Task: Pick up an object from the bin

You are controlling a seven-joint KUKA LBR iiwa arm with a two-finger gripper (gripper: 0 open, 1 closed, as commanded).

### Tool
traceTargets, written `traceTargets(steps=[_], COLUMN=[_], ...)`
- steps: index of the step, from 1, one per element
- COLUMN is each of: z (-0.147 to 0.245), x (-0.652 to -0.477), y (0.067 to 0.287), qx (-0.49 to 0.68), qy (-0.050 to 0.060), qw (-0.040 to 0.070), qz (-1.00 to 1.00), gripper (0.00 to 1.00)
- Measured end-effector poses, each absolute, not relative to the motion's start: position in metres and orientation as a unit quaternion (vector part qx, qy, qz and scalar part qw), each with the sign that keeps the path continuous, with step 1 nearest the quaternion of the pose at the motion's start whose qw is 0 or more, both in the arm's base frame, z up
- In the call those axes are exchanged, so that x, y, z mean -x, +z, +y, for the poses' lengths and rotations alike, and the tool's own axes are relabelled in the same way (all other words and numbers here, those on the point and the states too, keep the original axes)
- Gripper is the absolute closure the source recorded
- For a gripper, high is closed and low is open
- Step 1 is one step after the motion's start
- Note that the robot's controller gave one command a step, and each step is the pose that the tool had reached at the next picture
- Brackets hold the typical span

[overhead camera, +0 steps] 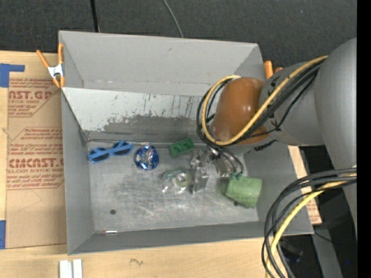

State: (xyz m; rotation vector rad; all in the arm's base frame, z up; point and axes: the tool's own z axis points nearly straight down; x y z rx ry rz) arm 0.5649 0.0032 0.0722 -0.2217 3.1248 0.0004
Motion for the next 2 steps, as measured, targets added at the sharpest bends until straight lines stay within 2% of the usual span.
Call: traceTargets(steps=[1, 2], z=[0.003, 0.065], x=[-0.563, -0.583], y=[0.071, 0.074], qx=[0.071, 0.200], qy=[0.000, 0.001], qw=[0.000, 0.003], qz=[0.997, 0.980], gripper=[0.00, 0.00])
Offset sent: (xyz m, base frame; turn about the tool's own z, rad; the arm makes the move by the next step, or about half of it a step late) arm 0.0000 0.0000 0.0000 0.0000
